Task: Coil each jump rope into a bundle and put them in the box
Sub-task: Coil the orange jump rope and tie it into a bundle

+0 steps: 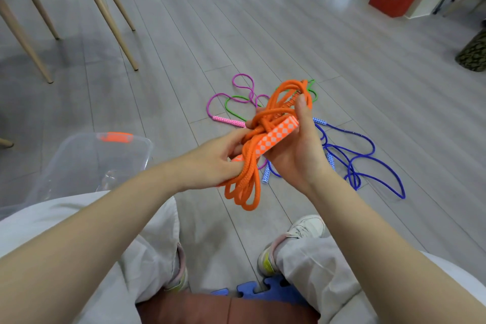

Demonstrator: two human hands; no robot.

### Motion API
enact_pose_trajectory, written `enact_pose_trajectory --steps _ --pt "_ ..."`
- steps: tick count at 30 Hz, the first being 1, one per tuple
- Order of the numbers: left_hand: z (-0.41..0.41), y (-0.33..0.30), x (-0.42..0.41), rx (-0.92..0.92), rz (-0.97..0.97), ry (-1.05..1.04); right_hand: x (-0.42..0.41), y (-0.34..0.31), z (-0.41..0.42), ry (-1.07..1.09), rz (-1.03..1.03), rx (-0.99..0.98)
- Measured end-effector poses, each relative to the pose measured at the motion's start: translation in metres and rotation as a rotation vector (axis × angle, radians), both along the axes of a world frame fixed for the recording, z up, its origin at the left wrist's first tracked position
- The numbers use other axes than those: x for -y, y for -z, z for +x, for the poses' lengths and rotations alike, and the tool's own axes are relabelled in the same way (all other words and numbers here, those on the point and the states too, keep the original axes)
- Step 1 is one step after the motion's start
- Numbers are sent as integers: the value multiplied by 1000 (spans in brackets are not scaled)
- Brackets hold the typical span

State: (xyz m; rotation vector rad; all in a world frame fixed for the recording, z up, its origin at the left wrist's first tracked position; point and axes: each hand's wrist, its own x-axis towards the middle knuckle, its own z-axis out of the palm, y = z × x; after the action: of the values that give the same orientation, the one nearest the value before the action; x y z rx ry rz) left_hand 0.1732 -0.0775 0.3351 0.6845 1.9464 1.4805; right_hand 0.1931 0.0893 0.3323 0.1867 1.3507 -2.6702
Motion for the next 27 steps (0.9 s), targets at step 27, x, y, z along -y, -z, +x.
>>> enact_pose_trajectory --steps 27 --pt "-6 17 22 -965 -817 64 -53 8 -23 570 -10 331"
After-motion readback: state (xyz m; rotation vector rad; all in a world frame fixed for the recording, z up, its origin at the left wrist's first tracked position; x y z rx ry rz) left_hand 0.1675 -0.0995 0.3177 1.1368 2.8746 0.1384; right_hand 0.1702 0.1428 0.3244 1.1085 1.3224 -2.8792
